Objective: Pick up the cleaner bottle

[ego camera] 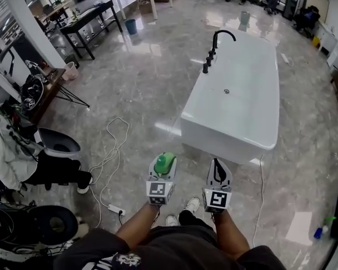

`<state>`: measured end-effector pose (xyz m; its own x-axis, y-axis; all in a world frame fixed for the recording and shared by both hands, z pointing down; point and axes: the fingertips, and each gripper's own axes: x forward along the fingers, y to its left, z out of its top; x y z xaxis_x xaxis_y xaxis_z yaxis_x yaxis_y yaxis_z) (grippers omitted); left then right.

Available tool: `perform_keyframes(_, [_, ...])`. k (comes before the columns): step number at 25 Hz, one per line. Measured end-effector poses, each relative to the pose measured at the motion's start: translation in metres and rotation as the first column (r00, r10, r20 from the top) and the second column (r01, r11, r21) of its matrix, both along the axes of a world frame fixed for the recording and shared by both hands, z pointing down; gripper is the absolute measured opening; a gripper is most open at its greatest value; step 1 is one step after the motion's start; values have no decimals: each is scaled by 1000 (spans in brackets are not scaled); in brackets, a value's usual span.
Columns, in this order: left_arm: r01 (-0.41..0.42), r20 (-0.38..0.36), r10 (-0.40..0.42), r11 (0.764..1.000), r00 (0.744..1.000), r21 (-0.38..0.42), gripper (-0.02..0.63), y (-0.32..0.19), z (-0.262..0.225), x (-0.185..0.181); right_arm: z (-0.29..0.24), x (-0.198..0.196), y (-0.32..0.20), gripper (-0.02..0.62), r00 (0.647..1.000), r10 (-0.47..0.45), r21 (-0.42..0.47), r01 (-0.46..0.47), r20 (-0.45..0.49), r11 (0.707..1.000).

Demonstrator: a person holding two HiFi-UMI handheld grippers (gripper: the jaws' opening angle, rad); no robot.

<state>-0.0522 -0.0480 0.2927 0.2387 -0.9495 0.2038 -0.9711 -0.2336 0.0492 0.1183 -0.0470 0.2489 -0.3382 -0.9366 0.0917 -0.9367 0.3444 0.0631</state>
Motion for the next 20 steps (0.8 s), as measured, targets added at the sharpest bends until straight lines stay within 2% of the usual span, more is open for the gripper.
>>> perform_keyframes(5, [-13,-15,13,1000,1000,16,181,56,-15,-3,-16,2,59,15,1000,22,8,-22,-20,1000])
perform_keyframes(12, [-75,-47,77,997,996,36,181,130,-36,2,-32,3,145,15,997,63,28,-62,-49,998])
perform_keyframes(16, [-118,-56,120,993,991,29,181,148,-42,16,-40,11,166,15,995,77,33,-75,-61,997])
perform_keyframes(20, [-148,-56,149,989,987,32,181,149,-46,35,-38,36,172,15,990,128,24,-127,-53,992])
